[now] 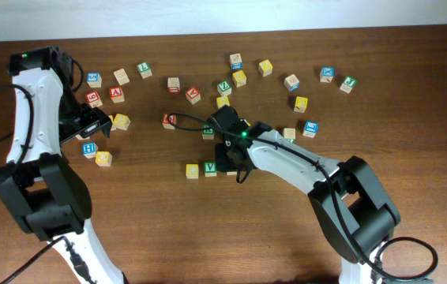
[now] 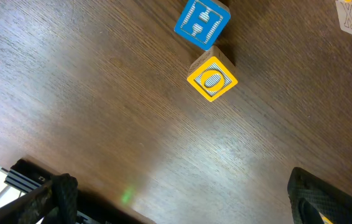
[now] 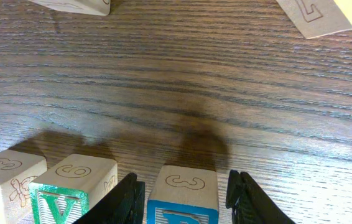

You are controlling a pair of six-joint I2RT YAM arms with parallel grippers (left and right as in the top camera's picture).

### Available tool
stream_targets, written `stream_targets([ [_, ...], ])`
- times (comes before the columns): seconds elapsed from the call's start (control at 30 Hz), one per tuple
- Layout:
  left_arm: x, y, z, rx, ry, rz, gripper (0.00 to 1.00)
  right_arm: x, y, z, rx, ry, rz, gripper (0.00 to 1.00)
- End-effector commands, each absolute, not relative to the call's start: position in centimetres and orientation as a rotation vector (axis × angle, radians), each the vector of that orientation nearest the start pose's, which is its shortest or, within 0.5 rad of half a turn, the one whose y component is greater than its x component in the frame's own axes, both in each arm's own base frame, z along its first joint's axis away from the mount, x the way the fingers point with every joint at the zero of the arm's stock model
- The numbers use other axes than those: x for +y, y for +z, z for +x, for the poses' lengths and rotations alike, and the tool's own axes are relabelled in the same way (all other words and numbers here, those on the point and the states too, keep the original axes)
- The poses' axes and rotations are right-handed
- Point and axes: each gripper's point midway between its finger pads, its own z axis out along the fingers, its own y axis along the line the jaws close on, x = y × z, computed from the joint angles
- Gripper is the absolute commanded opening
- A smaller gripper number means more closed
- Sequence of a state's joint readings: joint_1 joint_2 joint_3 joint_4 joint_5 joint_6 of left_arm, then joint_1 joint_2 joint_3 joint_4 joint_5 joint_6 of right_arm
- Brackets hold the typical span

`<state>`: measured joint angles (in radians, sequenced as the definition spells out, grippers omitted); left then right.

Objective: Spell out CVPR

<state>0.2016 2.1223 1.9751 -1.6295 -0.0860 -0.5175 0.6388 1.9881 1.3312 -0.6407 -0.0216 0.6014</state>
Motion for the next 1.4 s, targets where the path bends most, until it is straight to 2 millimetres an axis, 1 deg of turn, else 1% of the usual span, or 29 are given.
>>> stream_targets([
  [0.0, 8.6, 12.5, 35.0, 3.100, 0.194, -1.165, 0.99, 26.1, 0.9, 33.0, 2.950, 0.280, -0.077, 0.36],
  [0.07, 8.6, 12.5, 35.0, 3.100, 0.194, -1.165, 0.99, 26.1, 0.9, 33.1, 2.948, 0.281, -0.077, 0.35],
  [0.1, 8.7, 12.5, 35.0, 3.100, 0.194, -1.165, 0.99, 26.3, 1.5, 33.3, 2.934, 0.292, -0.075, 0.36],
  [0.13, 8.6, 12.5, 35.0, 3.100, 0.194, -1.165, 0.99, 26.4, 2.5, 33.7, 2.916, 0.298, -0.074, 0.44],
  [0.17, 8.6, 12.5, 35.0, 3.100, 0.194, -1.165, 0.99, 26.5, 3.7, 34.0, 2.897, 0.297, -0.076, 0.46],
  [0.2, 8.6, 12.5, 35.0, 3.100, 0.194, -1.165, 0.99, 25.9, 5.7, 34.6, 2.851, 0.270, -0.064, 0.50],
  [0.23, 8.6, 12.5, 35.0, 3.100, 0.194, -1.165, 0.99, 25.7, 6.9, 34.6, 2.833, 0.275, -0.059, 0.50],
  [0.27, 8.6, 12.5, 35.0, 3.100, 0.194, -1.165, 0.99, 25.5, 8.2, 34.7, 2.815, 0.295, -0.050, 0.52],
  [0.33, 8.6, 12.5, 35.0, 3.100, 0.194, -1.165, 0.99, 24.3, 11.7, 35.0, 2.751, 0.339, -0.013, 0.57],
  [0.37, 8.6, 12.5, 35.0, 3.100, 0.194, -1.165, 0.99, 23.2, 13.7, 35.5, 2.705, 0.361, 0.027, 0.65],
  [0.4, 8.7, 12.5, 35.0, 3.099, 0.194, -1.166, 0.99, 21.9, 15.0, 36.3, 2.667, 0.362, 0.074, 0.71],
  [0.43, 8.6, 12.5, 35.0, 3.100, 0.194, -1.165, 0.99, 19.7, 16.5, 37.7, 2.613, 0.366, 0.153, 0.79],
  [0.47, 8.6, 12.5, 35.0, 3.100, 0.194, -1.165, 0.99, 17.9, 17.1, 38.6, 2.589, 0.362, 0.213, 0.81],
  [0.5, 8.7, 12.5, 35.0, 3.100, 0.194, -1.165, 0.99, 16.6, 17.3, 39.4, 2.581, 0.393, 0.260, 0.84],
  [0.57, 8.6, 12.5, 35.0, 3.100, 0.194, -1.165, 0.99, 16.5, 16.6, 39.8, 2.599, 0.423, 0.263, 0.82],
  [0.6, 8.7, 12.5, 35.0, 3.100, 0.194, -1.166, 0.99, 17.8, 16.1, 40.1, 2.602, 0.453, 0.156, 0.83],
  [0.63, 8.6, 12.5, 35.0, 3.100, 0.195, -1.165, 0.99, 21.1, 15.4, 40.3, 2.585, 0.551, -0.058, 0.84],
  [0.67, 8.6, 12.5, 35.0, 3.100, 0.194, -1.165, 0.99, 23.1, 14.4, 40.2, 2.585, 0.582, -0.147, 0.85],
  [0.7, 8.6, 12.5, 35.0, 3.100, 0.194, -1.165, 0.99, 24.3, 13.2, 40.2, 2.591, 0.554, -0.177, 0.85],
  [0.73, 8.6, 12.5, 35.0, 3.100, 0.194, -1.165, 0.99, 25.2, 12.0, 40.2, 2.589, 0.488, -0.206, 0.90],
  [0.77, 8.7, 12.5, 35.0, 3.100, 0.194, -1.166, 0.99, 25.9, 11.5, 40.2, 2.575, 0.424, -0.226, 0.91],
  [0.83, 8.6, 12.5, 35.0, 3.100, 0.194, -1.165, 0.99, 27.0, 11.7, 39.9, 2.553, 0.423, -0.254, 0.91],
  [0.87, 8.6, 12.5, 35.0, 3.100, 0.194, -1.165, 0.99, 27.0, 11.6, 39.6, 2.564, 0.419, -0.258, 0.92],
  [0.93, 8.6, 12.5, 35.0, 3.100, 0.194, -1.165, 0.99, 27.0, 11.5, 39.6, 2.567, 0.418, -0.264, 0.99],
  [1.13, 8.7, 12.5, 35.0, 3.100, 0.194, -1.166, 0.99, 27.3, 12.1, 40.2, 2.528, 0.428, -0.276, 0.98],
  [1.2, 8.6, 12.5, 35.0, 3.100, 0.195, -1.165, 0.99, 28.3, 13.5, 41.6, 2.425, 0.446, -0.343, 0.98],
  [1.23, 8.6, 12.5, 35.0, 3.100, 0.194, -1.165, 0.99, 28.7, 14.2, 42.2, 2.382, 0.465, -0.337, 0.98],
  [1.27, 8.6, 12.5, 35.0, 3.100, 0.194, -1.165, 0.99, 29.1, 14.5, 42.4, 2.366, 0.484, -0.342, 0.98],
  [1.37, 8.7, 12.5, 35.0, 3.100, 0.194, -1.166, 0.99, 29.6, 13.2, 42.4, 2.385, 0.502, -0.351, 0.98],
])
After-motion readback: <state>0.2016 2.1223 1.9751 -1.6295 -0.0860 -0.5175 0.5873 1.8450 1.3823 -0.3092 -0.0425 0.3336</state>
